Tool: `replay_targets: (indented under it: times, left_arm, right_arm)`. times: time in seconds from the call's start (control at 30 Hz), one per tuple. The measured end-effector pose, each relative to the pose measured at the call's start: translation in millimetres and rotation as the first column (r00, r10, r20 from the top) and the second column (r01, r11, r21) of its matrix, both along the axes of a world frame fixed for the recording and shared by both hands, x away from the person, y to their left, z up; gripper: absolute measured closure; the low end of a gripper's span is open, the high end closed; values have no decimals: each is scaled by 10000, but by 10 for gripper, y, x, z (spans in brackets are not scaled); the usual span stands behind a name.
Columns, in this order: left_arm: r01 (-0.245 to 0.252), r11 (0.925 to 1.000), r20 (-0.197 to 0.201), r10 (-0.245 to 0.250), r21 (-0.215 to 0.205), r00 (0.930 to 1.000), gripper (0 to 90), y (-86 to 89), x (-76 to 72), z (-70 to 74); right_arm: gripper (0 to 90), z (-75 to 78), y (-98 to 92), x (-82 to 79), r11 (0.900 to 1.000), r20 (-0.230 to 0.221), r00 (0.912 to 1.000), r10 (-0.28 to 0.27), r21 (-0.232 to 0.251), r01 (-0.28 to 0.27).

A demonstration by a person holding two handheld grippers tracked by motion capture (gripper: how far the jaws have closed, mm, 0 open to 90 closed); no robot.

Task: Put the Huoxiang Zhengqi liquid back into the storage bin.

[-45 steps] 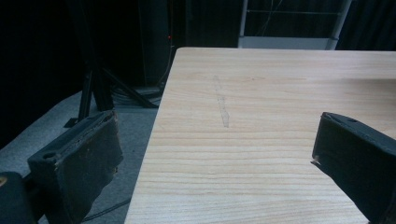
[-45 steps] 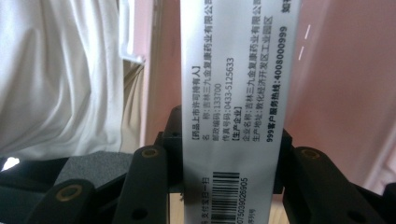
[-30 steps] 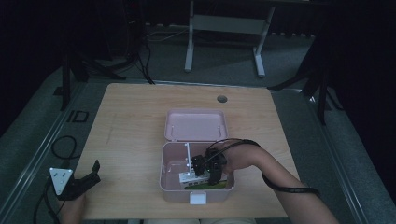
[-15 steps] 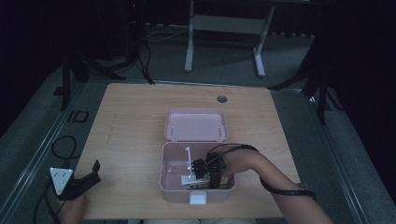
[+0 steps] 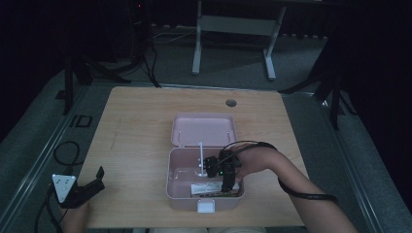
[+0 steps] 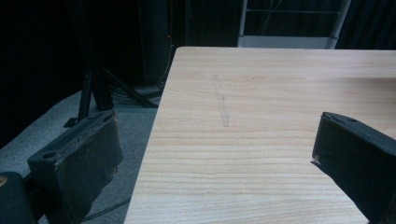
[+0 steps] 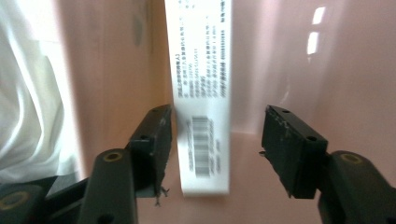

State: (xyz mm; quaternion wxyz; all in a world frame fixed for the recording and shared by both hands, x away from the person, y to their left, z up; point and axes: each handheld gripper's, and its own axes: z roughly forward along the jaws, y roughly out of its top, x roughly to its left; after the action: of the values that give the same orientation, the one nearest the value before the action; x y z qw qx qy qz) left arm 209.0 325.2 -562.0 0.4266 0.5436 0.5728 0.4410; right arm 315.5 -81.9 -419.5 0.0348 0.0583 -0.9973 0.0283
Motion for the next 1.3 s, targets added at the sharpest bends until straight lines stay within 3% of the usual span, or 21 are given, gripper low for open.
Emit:
replay_targets:
  times: [0.07,0.1,0.23,0.3,0.37,0.43,0.53,0.7,0.97,1.1,1.2,1.3]
  left_arm:
    - [0,10000,0,0,0,10000,16,0,0,0]
    - [-9,10000,14,9,-24,10000,16,0,-1,0]
    - [6,10000,-18,-6,0,10000,16,-1,-1,0]
    - [3,10000,-11,-3,0,10000,16,-3,-1,1]
    - [-8,10000,3,8,-16,10000,16,-1,-2,1]
    - [-4,10000,-6,4,-14,10000,16,-1,-2,1]
    - [-7,10000,9,7,-13,10000,16,-2,-3,0]
    - [-8,10000,35,8,-15,10000,16,-3,-3,-1]
    - [-1,10000,33,1,6,10000,16,-3,-3,-1]
    - [-7,10000,27,7,-7,10000,16,-6,-4,-1]
    - [-5,10000,31,5,-18,10000,16,-5,-2,-1]
    - [5,10000,23,-5,-6,10000,16,-5,-2,-1]
  right_arm:
    - [387,61,-18,5,9999,61,10000,-55,113,54]
    - [338,191,-62,20,9985,151,9996,-245,494,237]
    - [278,409,-169,27,9912,350,9985,-425,1271,377]
    - [194,503,-233,35,9860,246,9981,-557,1587,511]
    - [181,586,-305,55,9774,287,9966,-773,1996,701]
    - [140,644,-382,88,9690,640,9935,-938,2349,763]
    - [139,695,-513,151,9555,695,9892,-1293,2756,1055]
    - [134,696,-746,247,9225,821,9791,-1859,3576,1452]
    - [134,572,-1128,365,8316,1088,9427,-3155,5102,2194]
    - [134,420,-1295,408,7968,1164,9237,-3650,5523,2452]
    - [134,290,-1441,441,7574,1272,8964,-4247,5924,2747]
    - [131,134,-1596,470,7002,1299,8564,-4998,6426,3112]
